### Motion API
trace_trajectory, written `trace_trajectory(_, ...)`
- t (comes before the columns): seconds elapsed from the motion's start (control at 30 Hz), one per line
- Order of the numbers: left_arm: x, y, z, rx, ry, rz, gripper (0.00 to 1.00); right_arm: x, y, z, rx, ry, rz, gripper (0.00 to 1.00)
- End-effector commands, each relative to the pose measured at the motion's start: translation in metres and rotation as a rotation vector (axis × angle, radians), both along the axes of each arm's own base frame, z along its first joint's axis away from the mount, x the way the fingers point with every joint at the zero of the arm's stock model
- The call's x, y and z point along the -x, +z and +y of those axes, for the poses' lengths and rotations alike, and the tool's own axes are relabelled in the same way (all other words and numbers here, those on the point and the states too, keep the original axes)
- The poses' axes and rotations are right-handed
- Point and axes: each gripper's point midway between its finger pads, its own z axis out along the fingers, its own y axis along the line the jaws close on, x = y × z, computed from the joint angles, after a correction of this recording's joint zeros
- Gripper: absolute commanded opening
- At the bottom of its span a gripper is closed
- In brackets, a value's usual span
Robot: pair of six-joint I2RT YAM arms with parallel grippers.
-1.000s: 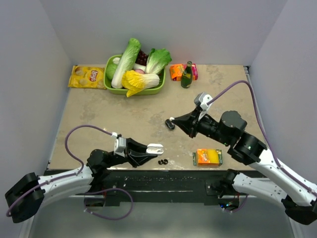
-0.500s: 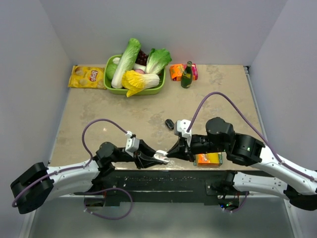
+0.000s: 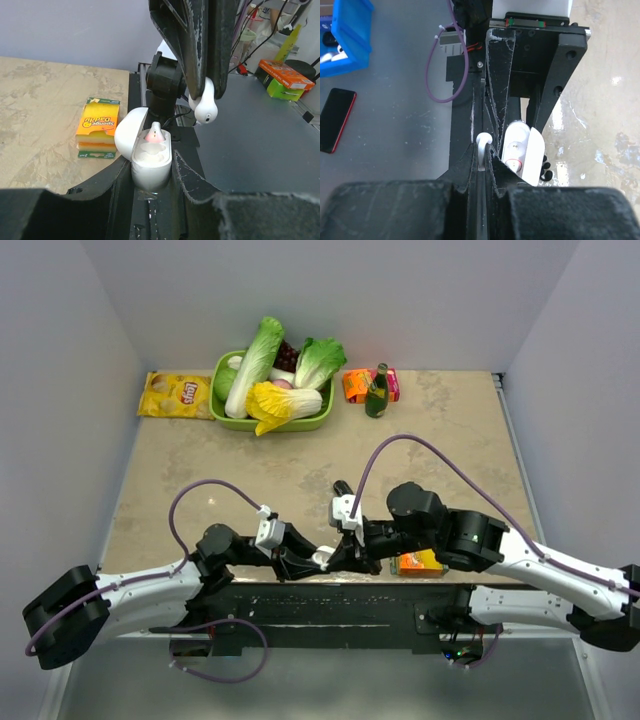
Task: Insert the wireless bluetooth earbuds into the charging case
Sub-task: Place the earbud in the charging case.
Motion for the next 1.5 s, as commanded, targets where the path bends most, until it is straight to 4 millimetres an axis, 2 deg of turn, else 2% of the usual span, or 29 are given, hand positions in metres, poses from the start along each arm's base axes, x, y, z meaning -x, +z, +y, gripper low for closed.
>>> trace_trajectory(0.0,0.0,0.024,-0.003,0.063,-0.01,-0.071,0.0,0.0,0.005,0.007,-0.035,0.012,-0.027,0.0)
trace_trajectory(0.47,-0.001,0.03,-0.001,0.092,0.008,-0.06,0.0,-0.02,-0.005,0.013,-0.001,-0.107,-0.06,0.0)
trace_trajectory(0.83,0.0,0.035,0.0,0.114,0.007,-0.062,0.0,-0.026,-0.016,0.015,0.032,-0.138,-0.068,0.0)
trace_trajectory(1.47,0.0,0.04,0.0,0.143,0.015,-0.058,0.0,-0.027,-0.02,0.019,0.021,-0.171,-0.043,0.0)
